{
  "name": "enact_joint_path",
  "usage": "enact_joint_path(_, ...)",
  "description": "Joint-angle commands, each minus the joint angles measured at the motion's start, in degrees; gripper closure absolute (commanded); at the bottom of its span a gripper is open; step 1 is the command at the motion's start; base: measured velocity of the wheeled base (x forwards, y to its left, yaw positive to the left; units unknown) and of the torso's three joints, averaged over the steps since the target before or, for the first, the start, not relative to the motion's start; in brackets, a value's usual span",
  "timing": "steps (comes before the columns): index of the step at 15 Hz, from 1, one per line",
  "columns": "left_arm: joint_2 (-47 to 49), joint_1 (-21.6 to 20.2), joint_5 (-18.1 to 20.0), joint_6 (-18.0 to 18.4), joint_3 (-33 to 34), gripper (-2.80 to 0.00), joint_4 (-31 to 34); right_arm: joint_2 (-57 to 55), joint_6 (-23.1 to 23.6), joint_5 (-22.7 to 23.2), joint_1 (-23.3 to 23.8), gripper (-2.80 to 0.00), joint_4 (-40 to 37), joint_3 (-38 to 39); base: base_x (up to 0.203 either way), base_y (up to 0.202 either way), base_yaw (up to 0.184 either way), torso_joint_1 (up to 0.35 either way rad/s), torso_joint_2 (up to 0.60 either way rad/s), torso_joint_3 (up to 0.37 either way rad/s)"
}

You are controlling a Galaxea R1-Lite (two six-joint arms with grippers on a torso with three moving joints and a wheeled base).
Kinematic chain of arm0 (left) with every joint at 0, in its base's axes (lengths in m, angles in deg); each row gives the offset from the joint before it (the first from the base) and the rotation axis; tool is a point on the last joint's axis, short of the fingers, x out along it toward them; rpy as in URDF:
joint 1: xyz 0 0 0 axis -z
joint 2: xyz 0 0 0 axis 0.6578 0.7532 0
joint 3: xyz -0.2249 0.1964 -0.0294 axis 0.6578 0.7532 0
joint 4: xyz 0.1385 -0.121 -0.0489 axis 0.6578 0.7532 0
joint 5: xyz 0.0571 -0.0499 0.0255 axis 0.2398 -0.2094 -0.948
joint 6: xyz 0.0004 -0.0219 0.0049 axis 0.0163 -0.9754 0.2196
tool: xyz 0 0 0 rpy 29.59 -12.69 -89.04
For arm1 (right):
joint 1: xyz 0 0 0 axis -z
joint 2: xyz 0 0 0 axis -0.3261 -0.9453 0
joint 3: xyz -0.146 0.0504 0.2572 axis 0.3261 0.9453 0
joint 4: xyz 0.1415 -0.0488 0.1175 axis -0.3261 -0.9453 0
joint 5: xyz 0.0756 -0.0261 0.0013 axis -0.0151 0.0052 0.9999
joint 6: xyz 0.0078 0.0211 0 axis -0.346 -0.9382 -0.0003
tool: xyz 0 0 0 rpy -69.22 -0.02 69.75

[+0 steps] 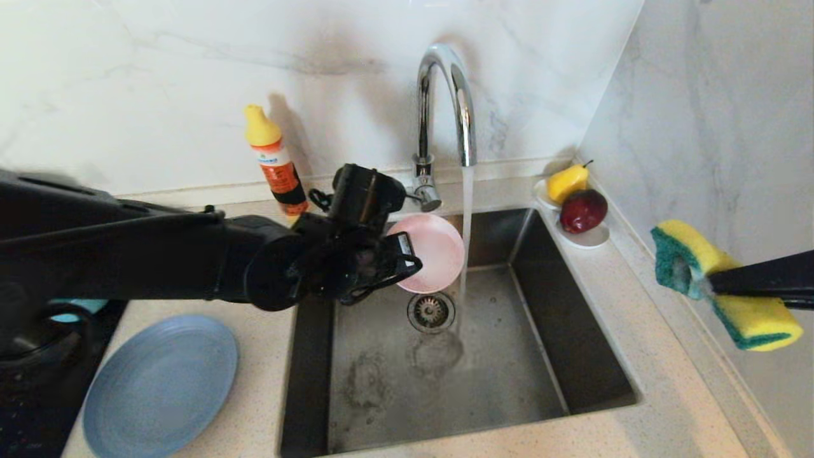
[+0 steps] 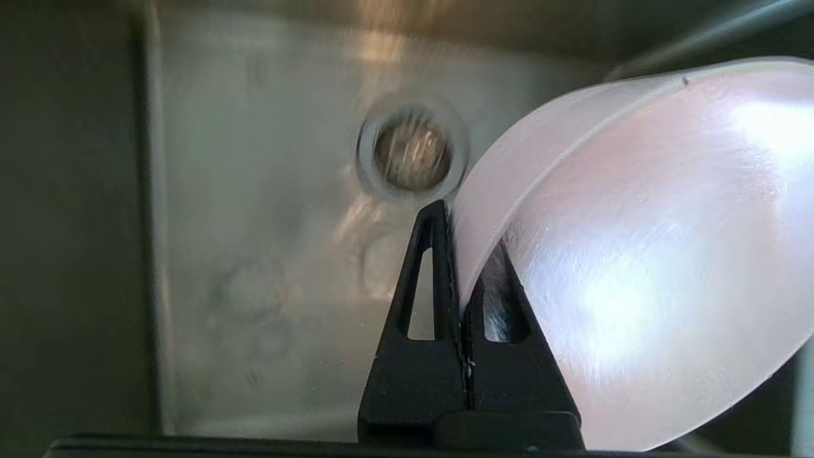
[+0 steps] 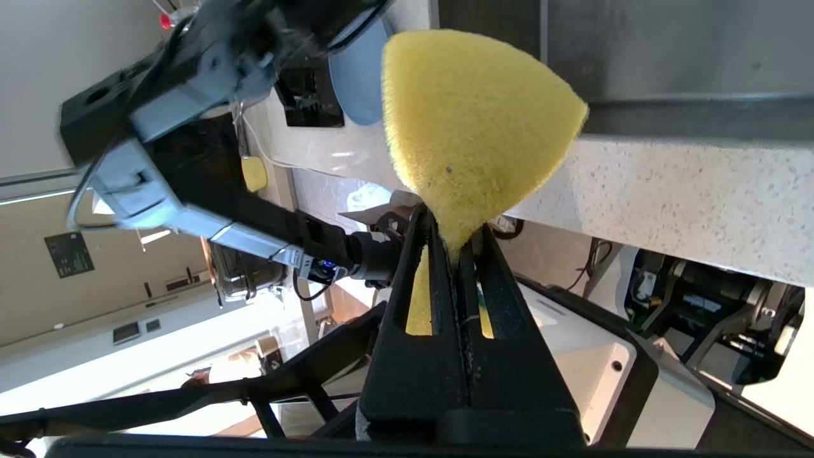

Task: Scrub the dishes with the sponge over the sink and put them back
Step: Rinse the bowl

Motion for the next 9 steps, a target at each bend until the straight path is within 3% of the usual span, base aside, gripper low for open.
enact_joint_path(1, -8.97, -0.04, -0.26, 6.03, 10.73, 0.00, -16.58, -0.12, -0.18, 0.22, -0.05, 0.00, -0.22, 0.71, 0.000, 0.000, 0.000, 0.000, 0.00, 0.000)
enact_joint_path(4, -13.31, -0.12, -0.31, 13.60, 20.34, 0.00, -35.09, -0.28, -0.18, 0.43, 0.01, 0.00, -0.05, 2.02, 0.000, 0.000, 0.000, 0.000, 0.00, 0.000)
enact_joint_path(9, -16.26, -0.11, -0.13, 17.65, 27.83, 0.00, -52.66, -0.72, -0.21, 1.42, 0.00, 0.00, 3.31, 4.45, 0.000, 0.000, 0.000, 0.000, 0.00, 0.000)
